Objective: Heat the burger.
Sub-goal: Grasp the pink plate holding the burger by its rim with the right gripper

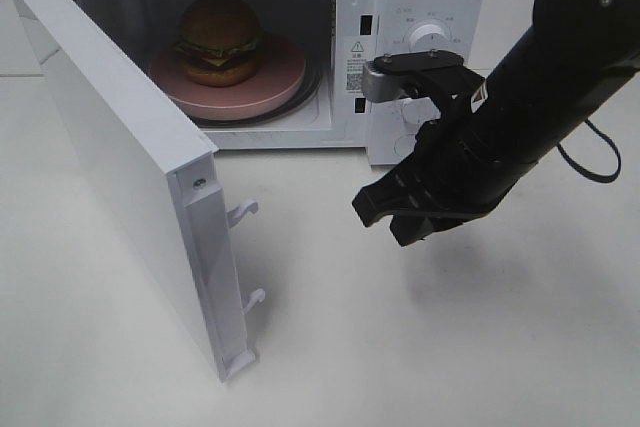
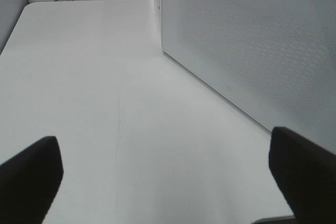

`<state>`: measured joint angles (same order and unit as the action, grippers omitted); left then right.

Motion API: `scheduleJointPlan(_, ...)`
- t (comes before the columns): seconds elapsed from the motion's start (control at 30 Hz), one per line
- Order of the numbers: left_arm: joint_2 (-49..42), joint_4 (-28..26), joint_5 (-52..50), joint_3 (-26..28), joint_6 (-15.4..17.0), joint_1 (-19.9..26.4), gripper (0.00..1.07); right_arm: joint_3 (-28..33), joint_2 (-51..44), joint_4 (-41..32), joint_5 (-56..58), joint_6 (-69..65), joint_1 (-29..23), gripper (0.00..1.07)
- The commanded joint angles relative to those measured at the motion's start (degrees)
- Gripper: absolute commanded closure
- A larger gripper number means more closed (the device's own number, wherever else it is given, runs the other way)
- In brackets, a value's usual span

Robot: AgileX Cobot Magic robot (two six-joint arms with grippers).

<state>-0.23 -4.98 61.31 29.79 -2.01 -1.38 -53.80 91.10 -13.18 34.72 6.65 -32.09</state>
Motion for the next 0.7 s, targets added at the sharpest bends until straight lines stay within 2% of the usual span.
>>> scheduleJointPlan(0.03, -0.4, -0.2, -0.2, -0.2, 0.1, 0.2, 0.07, -1.4, -0.7, 2.6, 4.4, 5.8, 0.1, 1.02)
scheduleJointPlan(0.17, -0.4, -0.2, -0.2, -0.2, 0.1, 0.2, 0.07, -3.1, -0.7, 5.0, 9.9, 19.7, 0.1, 1.02)
scheduleJointPlan(0.2, -0.4, -0.2, -0.2, -0.2, 0.1, 0.2, 0.07, -3.1, -0.7, 5.0, 9.9, 19.7, 0.1, 1.02)
scheduleJointPlan(0.23, -0.4, -0.2, -0.2, -0.2, 0.1, 0.2, 0.07, -3.4, -0.7, 5.8, 10.7, 26.6, 0.1, 1.01)
scheduleJointPlan(0.7, -0.4, -0.2, -0.2, -0.2, 0.1, 0.2, 0.07, -3.4, -0.7, 9.7, 10.1, 67.7, 0.1, 0.96)
